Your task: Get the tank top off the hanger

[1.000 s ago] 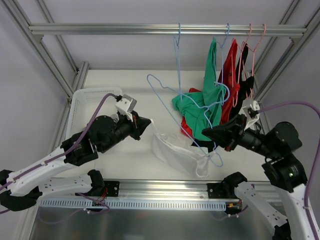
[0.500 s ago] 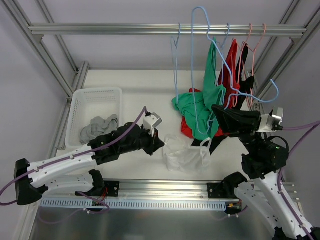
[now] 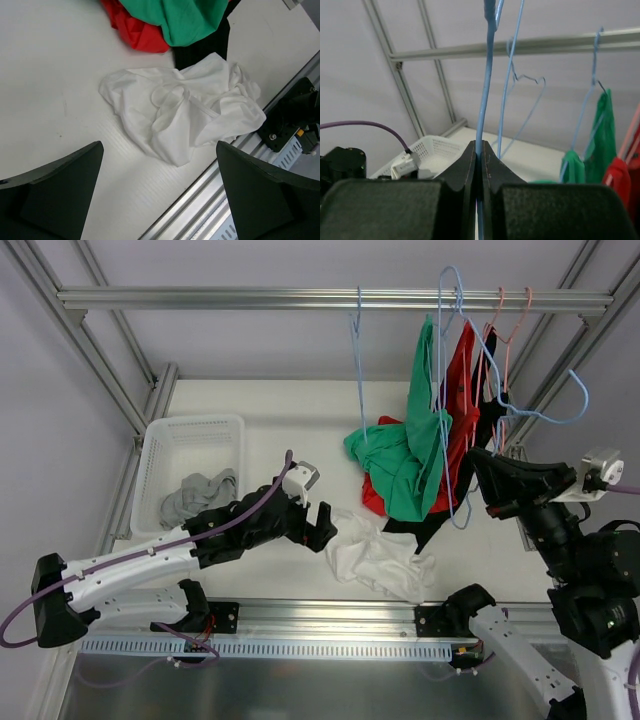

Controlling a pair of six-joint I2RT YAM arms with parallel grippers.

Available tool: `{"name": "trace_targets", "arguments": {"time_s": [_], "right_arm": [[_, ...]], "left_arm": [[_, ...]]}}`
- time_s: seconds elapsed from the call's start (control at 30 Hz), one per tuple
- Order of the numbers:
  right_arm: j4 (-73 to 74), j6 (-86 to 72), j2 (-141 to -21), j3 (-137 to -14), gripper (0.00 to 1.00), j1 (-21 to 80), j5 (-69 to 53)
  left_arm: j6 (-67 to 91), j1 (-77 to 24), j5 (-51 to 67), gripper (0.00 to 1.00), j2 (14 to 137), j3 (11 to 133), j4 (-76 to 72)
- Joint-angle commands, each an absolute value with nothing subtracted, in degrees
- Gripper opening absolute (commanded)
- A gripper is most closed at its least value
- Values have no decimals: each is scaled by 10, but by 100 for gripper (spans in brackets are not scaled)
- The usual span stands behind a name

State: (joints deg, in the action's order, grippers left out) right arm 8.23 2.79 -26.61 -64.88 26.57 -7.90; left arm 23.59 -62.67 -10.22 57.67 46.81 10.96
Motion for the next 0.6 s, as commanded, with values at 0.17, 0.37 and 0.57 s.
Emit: {"name": "trace_targets", "arguments": {"time_s": [0.17, 0.37, 0.57], "right_arm": [[399, 38, -417, -756, 0, 269, 13], [382, 61, -607, -903, 0, 270, 40], [385, 83, -767, -1068, 0, 274, 57]], "left_arm": [[211, -631, -172, 99, 523, 510, 172], [220, -631, -162, 99, 506, 499, 187], [223, -631, -120, 99, 516, 485, 188]]}}
